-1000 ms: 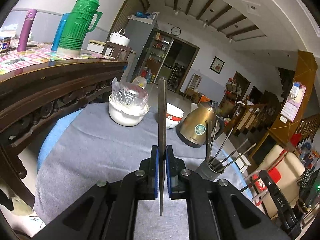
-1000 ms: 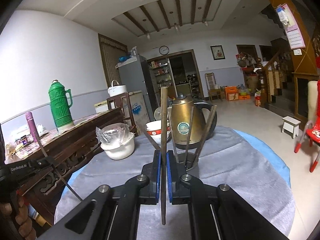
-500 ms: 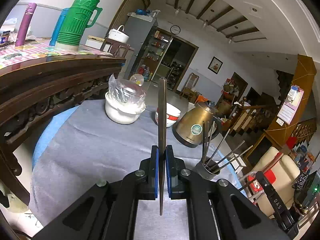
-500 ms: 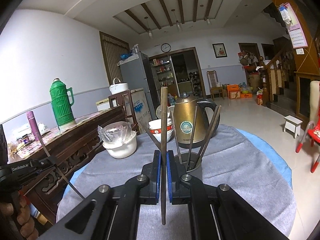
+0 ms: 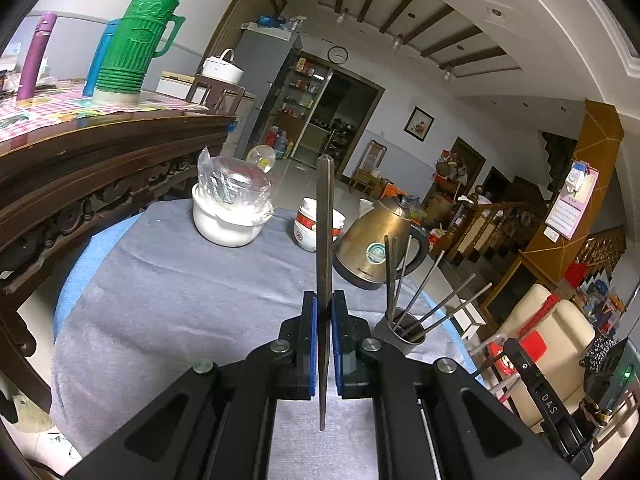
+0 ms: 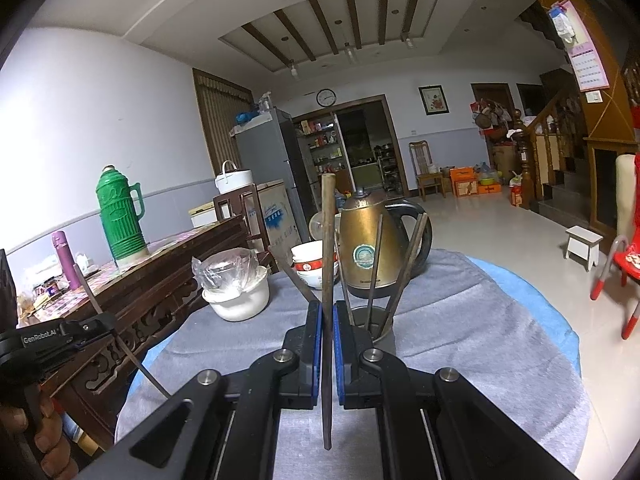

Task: Organize utensils
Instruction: 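Lower both chopsticks into the grey cup and open both tools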

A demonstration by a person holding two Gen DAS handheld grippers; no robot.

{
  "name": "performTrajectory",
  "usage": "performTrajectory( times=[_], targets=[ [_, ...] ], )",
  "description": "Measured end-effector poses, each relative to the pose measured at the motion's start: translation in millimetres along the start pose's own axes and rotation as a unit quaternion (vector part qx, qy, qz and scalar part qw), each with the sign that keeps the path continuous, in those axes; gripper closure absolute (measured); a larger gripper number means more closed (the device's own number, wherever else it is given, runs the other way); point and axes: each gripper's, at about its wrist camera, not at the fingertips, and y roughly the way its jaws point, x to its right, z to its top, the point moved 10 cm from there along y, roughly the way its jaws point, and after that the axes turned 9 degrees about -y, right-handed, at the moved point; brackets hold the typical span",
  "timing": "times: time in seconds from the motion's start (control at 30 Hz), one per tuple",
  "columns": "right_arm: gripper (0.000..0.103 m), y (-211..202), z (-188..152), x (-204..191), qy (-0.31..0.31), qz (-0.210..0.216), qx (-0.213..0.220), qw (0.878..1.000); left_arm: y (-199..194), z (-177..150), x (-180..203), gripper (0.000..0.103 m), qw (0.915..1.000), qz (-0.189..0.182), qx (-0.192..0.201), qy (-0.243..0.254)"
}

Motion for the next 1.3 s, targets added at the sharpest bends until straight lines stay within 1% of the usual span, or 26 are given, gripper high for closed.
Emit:
performTrajectory(
  times=[0.3, 0.5, 0.77, 0.9, 1.0, 1.3],
  targets=[
    [0.097, -10, 3, 12, 0.005, -0.016, 0.003, 1.0, 0, -1, 13, 0.096, 0.9998, -0.02, -0.008, 0.004],
    [0.097, -20, 13, 29, 0.02, -0.03, 0.012, 0.999, 10, 1, 25, 0.096, 0.9991, -0.037, -0.021, -0.003],
    [0.097, -20, 41, 49, 0.035, -0.036, 0.043, 0.998, 28, 25, 49, 0.096, 0.9978, -0.06, -0.021, -0.016],
    [0.097, -15, 61, 62, 0.046, -0.043, 0.063, 0.996, 41, 34, 64, 0.096, 0.9972, -0.069, -0.021, -0.019],
    [0.097, -7, 69, 68, 0.055, -0.047, 0.07, 0.995, 51, 38, 75, 0.096, 0.9973, -0.07, -0.019, -0.012],
    [0.097, 13, 69, 76, 0.062, -0.049, 0.056, 0.995, 72, 33, 100, 0.096, 0.9967, -0.075, -0.03, 0.011]
  ],
)
